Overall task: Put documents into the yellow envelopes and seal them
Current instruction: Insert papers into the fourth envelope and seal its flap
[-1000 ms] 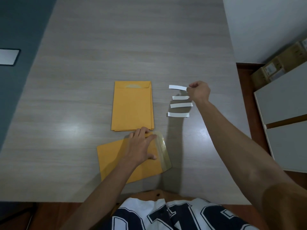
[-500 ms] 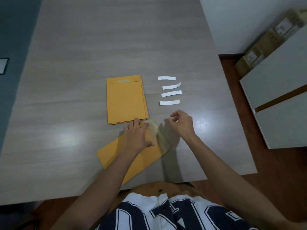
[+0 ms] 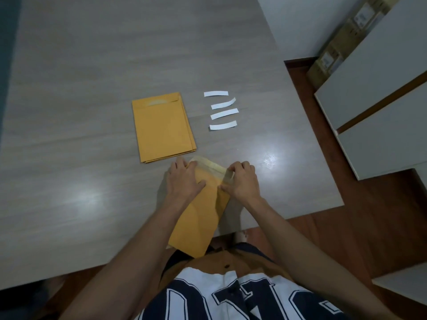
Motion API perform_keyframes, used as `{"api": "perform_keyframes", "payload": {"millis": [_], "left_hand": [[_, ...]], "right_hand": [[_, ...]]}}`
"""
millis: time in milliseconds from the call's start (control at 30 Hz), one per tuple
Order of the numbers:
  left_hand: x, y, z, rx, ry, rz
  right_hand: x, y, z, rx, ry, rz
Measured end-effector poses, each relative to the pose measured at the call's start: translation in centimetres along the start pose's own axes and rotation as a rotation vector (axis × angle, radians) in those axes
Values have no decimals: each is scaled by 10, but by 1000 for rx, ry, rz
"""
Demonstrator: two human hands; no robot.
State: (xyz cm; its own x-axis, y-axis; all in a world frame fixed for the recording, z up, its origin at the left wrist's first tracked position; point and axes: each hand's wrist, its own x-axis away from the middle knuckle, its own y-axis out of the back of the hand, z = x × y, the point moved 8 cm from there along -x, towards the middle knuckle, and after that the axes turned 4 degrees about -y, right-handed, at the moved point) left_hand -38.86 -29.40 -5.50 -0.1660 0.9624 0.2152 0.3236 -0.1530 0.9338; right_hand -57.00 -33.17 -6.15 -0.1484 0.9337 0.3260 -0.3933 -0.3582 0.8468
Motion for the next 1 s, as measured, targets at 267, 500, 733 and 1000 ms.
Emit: {"api": "perform_keyframes", "payload": {"millis": [267,500,733,1000], "left_hand": [[-3,-2,-7,-74,-138,71],[-17,3,-11,-62,-158,188],[-23,7,-11,-85,-151,200],[-15,12,-4,-17,-163,98]], "right_hand": [[0,0,2,47,-3,18],[-4,2,4,75,3,38],[-4,3,5,90,15,44],[0,5,8,24,34,31]]}}
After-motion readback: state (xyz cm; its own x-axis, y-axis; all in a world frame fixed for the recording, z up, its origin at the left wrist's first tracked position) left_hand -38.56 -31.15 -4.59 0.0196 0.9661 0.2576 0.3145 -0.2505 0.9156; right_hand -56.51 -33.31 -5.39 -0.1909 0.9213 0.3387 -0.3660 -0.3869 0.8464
